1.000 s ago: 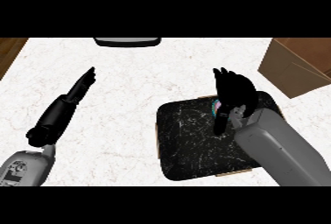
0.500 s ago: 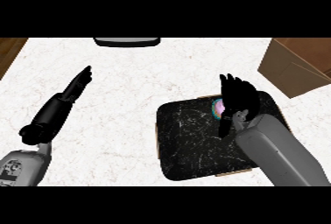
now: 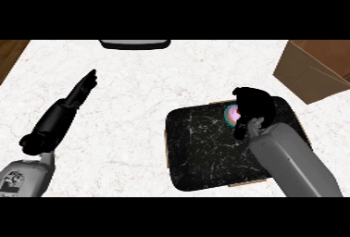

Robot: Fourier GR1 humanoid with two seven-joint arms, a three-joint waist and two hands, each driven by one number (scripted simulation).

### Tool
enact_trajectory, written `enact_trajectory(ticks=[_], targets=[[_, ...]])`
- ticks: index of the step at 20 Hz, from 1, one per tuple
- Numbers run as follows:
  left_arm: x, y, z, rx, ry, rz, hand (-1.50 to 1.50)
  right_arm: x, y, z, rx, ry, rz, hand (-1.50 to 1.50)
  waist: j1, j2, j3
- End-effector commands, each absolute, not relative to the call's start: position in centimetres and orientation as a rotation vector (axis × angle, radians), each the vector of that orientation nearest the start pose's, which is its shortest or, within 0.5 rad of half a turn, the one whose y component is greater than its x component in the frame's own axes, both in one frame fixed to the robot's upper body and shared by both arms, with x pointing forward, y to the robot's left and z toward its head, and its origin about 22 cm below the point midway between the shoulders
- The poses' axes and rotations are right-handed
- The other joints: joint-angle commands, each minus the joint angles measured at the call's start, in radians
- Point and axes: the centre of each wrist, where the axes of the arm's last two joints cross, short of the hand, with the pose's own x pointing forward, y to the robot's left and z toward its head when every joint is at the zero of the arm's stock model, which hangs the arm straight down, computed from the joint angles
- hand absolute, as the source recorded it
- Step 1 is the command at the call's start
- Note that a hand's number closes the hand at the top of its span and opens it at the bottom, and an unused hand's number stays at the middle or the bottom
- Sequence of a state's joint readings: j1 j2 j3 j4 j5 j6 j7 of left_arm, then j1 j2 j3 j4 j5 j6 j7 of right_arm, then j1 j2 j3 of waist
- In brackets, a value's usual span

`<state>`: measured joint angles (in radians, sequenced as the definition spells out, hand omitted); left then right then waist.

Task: Pick the cupcake from the tray and place it in the cardboard box

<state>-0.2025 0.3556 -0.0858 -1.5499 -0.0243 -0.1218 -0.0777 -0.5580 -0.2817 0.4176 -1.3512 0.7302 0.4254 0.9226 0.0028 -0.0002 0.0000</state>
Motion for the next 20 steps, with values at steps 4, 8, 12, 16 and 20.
enact_trajectory(ticks=[4, 8, 12, 16, 20], targets=[[29.0, 27.0, 6.2, 0.085, -1.756, -0.526, 0.00, 33.6, -14.2, 8.2, -1.032, -0.819, 1.246, 1.50, 0.000, 0.000, 0.000], [29.3, 26.6, 6.3, 0.106, -1.756, -0.528, 0.00, 33.4, -13.5, 7.0, -1.109, -0.888, 1.251, 1.50, 0.000, 0.001, 0.000], [28.7, 26.4, 5.5, 0.104, -1.758, -0.539, 0.00, 36.3, -12.8, 8.1, -0.929, -1.071, 1.320, 1.50, 0.026, 0.009, 0.001], [29.9, 26.0, 7.1, 0.051, -1.785, -0.550, 0.00, 38.2, -13.3, 8.2, -0.735, -1.281, 1.348, 1.50, 0.050, 0.023, 0.002], [29.8, 24.8, 7.6, 0.063, -1.775, -0.561, 0.00, 40.7, -13.0, 9.3, -0.836, -1.434, 1.342, 1.50, 0.038, 0.014, 0.001]])
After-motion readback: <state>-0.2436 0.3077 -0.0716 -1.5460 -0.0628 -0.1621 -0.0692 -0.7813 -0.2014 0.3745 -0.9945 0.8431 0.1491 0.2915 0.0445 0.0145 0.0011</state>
